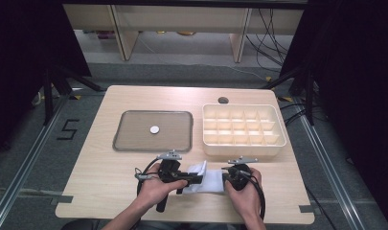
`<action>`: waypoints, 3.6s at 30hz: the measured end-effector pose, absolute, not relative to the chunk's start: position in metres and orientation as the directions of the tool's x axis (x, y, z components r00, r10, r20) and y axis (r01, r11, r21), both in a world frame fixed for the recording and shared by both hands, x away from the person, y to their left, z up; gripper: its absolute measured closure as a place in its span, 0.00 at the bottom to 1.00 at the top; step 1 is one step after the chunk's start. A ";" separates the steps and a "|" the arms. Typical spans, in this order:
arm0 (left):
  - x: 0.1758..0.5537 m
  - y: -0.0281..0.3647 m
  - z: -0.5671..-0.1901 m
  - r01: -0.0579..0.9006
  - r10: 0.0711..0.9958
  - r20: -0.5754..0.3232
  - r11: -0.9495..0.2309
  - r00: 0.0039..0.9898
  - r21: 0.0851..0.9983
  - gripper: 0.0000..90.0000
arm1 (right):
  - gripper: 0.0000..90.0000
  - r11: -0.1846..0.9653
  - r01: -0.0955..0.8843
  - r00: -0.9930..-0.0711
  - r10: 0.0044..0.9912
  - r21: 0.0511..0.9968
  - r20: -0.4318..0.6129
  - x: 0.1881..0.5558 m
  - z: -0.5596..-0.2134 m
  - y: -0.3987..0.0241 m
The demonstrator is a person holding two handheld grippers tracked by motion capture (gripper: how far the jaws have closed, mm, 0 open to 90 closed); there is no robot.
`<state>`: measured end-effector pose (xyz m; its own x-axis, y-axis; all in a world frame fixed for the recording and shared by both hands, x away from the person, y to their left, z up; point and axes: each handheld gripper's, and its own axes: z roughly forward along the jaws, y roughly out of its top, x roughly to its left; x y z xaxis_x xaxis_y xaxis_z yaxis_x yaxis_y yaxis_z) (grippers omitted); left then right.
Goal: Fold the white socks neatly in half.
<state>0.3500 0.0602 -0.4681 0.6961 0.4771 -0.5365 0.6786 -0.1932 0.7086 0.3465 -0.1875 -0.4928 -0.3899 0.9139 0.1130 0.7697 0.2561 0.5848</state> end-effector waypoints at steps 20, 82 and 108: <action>0.353 0.058 -0.471 0.681 0.483 -0.534 -0.201 0.694 0.705 0.89 | 1.00 0.253 0.764 -0.401 0.907 0.593 0.130 0.346 -0.489 -0.185; 0.362 0.040 -0.495 0.697 0.531 -0.507 -0.249 0.679 0.673 0.88 | 0.98 0.282 0.786 -0.441 0.879 0.551 0.179 0.342 -0.492 -0.174; 0.361 0.042 -0.495 0.682 0.525 -0.502 -0.227 0.687 0.696 0.72 | 0.91 0.244 0.776 -0.425 0.884 0.581 0.196 0.338 -0.481 -0.175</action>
